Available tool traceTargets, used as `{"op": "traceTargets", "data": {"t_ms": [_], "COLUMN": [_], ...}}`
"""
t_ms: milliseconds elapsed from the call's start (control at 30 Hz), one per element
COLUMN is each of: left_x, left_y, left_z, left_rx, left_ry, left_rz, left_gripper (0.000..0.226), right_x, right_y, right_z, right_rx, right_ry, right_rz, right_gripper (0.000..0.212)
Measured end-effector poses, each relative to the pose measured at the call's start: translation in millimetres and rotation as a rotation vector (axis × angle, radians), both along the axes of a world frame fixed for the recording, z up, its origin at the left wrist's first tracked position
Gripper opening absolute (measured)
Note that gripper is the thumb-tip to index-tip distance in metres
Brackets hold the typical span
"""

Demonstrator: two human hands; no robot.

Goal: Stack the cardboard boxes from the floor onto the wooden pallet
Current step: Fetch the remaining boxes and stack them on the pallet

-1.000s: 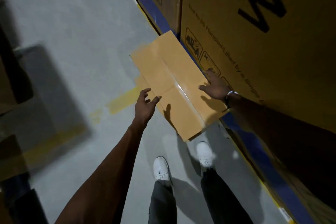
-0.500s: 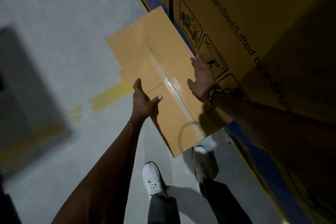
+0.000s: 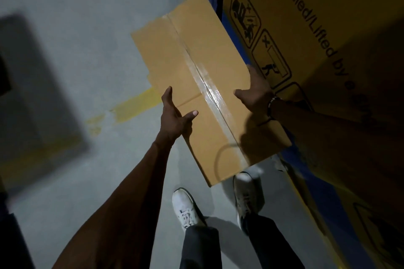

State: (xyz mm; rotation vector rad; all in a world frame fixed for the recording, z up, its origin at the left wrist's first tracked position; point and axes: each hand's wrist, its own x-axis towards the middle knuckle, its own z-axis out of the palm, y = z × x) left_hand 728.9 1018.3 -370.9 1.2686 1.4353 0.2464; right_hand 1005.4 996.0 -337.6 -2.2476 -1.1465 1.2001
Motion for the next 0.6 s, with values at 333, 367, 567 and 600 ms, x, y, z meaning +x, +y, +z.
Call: {"op": "traceTargets", "data": {"t_ms": [333,367,567,600], "left_x": [-32,-40,-97,-110], "left_y": [-43,-50,-101,-112], "left_z": [56,70,186,208], "left_rx": [0.130,0.160,0.254,0.265], "left_ry": [-0.008,-0.004,0.070,0.062], "left_rz": [0.235,0.265,0.471,0.520], "left_gripper": [0.115,0.115,0.121,0.122], "right_x": [-27,-34,-97,-111], "right_y": [-10,-10,-15,-17], "right_z": [49,63,176,198], "right_rx": [0.056,0.073,0.163,0.180], "right_ry": [0.081,0.102,0.198,0.212], "right_rz": [0.051,0.058,0.154,0.184], "right_gripper": [0.090,0.088,0.079,0.078]}}
